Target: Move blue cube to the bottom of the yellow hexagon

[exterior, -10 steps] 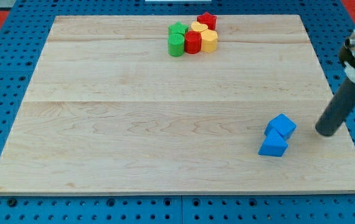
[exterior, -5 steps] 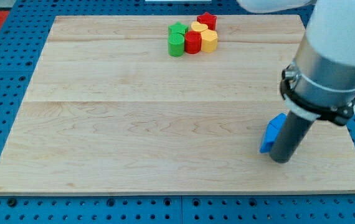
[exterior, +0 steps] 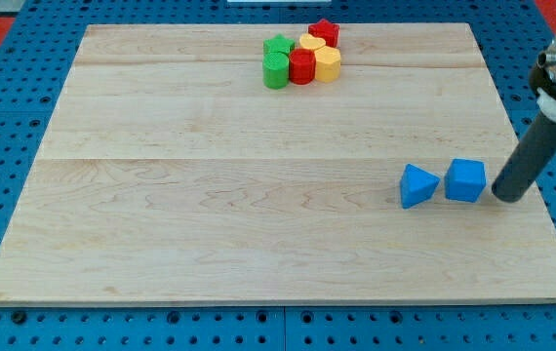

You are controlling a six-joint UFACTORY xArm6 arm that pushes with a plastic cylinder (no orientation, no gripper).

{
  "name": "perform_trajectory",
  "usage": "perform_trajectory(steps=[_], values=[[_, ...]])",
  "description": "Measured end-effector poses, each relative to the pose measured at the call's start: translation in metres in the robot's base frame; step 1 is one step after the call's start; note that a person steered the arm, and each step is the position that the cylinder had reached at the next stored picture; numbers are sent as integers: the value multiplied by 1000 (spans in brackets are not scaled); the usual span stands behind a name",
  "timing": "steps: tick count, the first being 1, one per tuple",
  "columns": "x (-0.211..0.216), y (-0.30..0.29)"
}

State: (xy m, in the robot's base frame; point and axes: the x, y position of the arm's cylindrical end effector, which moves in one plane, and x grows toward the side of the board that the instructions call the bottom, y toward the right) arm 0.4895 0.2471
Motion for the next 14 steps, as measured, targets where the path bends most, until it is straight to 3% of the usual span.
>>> perform_trajectory(steps=[2, 4, 6, 12, 14], values=[[-11, -61], [10, -64], [14, -124], [-143, -91], [-134, -84]])
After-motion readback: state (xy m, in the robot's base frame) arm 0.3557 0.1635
